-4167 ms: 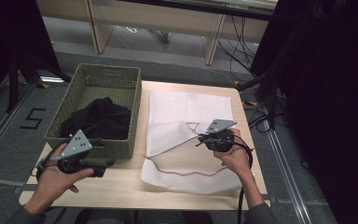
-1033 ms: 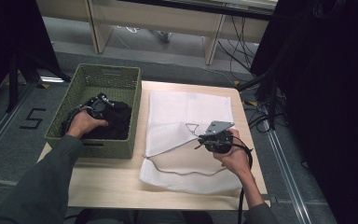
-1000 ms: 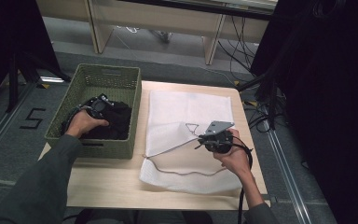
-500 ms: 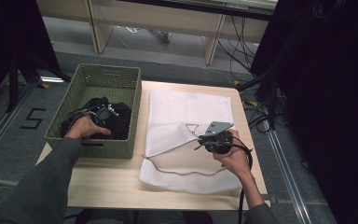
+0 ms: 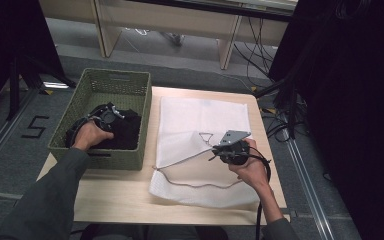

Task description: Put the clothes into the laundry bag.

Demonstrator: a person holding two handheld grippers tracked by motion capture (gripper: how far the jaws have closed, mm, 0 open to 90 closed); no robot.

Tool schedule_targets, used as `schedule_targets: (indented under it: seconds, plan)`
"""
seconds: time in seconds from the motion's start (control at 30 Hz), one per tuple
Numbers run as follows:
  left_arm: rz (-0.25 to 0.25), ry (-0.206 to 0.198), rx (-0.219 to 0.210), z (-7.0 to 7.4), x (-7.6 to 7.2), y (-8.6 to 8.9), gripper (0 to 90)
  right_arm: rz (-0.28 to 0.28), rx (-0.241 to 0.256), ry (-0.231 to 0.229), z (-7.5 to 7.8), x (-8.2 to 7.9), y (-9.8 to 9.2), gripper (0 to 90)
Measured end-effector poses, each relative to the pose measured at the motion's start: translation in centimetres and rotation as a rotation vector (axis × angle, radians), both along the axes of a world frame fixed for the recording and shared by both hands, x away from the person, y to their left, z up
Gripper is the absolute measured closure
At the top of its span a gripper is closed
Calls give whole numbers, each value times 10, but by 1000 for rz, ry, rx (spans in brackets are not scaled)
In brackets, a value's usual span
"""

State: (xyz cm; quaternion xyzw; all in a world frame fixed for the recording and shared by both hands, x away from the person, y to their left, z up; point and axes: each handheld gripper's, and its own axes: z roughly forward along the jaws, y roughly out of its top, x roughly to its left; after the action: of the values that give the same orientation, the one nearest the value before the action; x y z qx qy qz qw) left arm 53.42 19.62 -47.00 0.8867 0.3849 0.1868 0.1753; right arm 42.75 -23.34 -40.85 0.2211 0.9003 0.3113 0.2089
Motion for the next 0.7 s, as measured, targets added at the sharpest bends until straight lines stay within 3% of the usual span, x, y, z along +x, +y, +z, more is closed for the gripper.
schedule_targets:
  seconds: [0.07, 0.13, 0.27, 0.33, 0.43, 0.7]
  plan:
    - [26, -19, -34, 6, 1, 2, 710, 6, 1, -1, 0, 1, 0, 841]
    - [56, -44, -96, 15, 1, 8, 715, 3, 4, -2, 1, 1, 0, 841]
    - [82, -97, -191, 38, -3, 17, 715, 0, 7, -3, 1, 1, 0, 840]
    - [94, -118, -260, 52, -6, 22, 716, -2, 1, -1, 0, 1, 0, 840]
    - [99, -130, -332, 68, -11, 27, 717, -3, 4, -2, 1, 1, 0, 840]
    - [93, -188, -437, 104, -29, 39, 719, 3, 0, -9, 1, 1, 0, 840]
